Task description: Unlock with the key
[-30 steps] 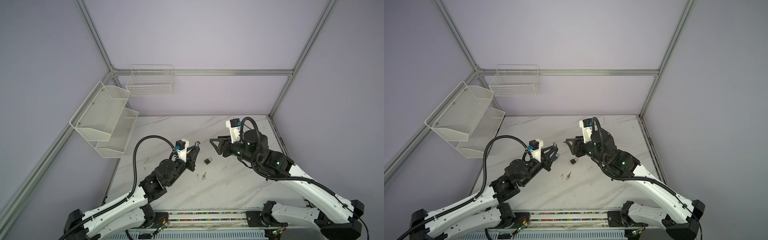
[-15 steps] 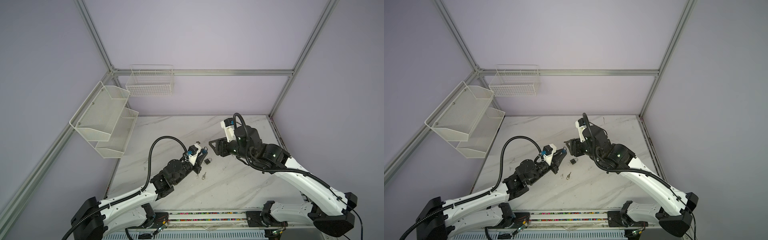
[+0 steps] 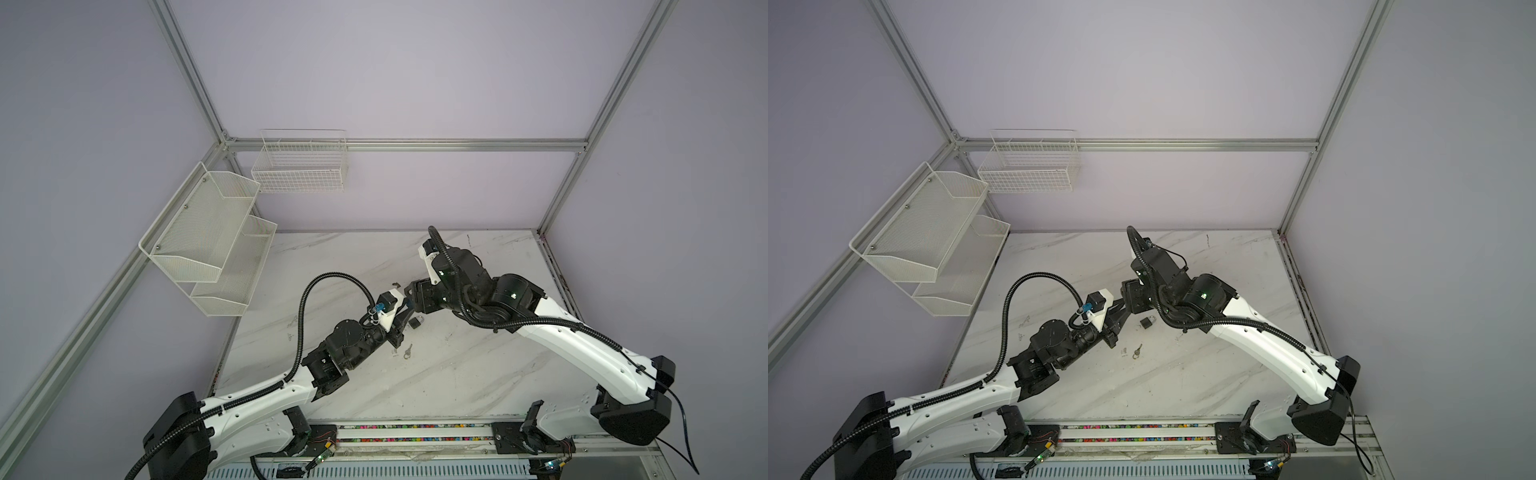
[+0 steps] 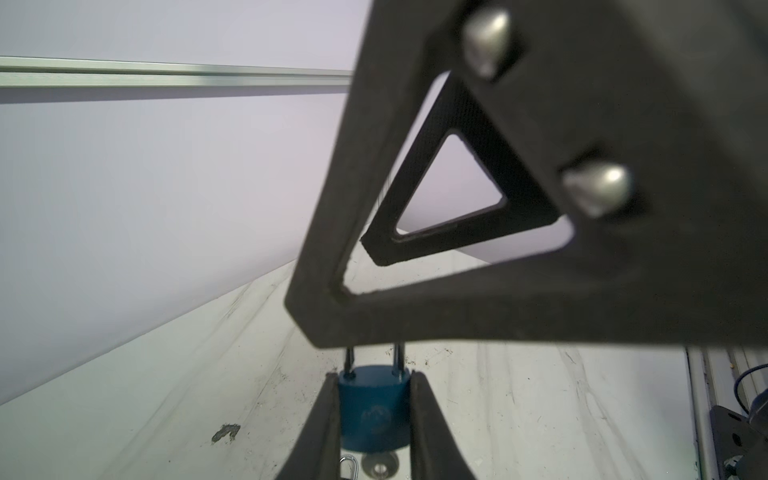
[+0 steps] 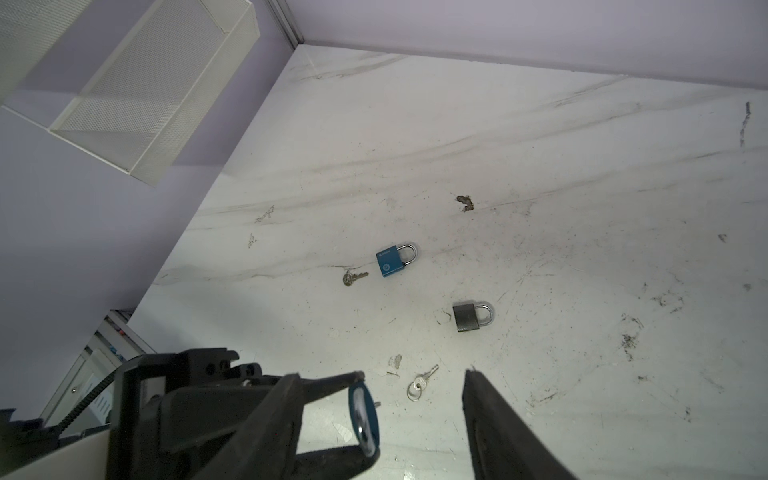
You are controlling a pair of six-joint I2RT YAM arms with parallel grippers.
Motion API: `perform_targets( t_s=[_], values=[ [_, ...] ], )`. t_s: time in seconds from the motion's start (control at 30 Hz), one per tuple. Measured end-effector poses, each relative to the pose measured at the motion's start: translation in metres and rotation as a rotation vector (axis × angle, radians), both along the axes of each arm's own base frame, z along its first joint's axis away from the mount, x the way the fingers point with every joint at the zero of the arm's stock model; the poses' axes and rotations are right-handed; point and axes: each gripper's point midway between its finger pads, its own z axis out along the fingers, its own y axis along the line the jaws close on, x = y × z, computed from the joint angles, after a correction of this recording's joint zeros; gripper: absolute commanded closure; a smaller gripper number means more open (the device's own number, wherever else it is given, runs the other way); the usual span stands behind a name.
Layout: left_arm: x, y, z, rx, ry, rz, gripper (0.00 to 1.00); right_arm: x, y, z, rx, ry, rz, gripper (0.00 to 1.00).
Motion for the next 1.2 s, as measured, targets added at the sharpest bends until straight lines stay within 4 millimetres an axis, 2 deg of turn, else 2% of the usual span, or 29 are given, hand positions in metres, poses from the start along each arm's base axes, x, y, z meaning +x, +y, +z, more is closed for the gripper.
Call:
perform_targets(
  t_s=[0.73,1.2],
  values=[
    [0.000,0.000,0.001,0.006,-0.009,0.001,1.00,0.014,-0.016,-0.016,-0.167,-0.018,-0.068,0.28],
    [-0.001,-0.002,-0.001,0.028,-0.023,-0.010,1.00,0.028,-0.033,-0.017,-0.196,-0.018,-0.091,0.27]
  ],
)
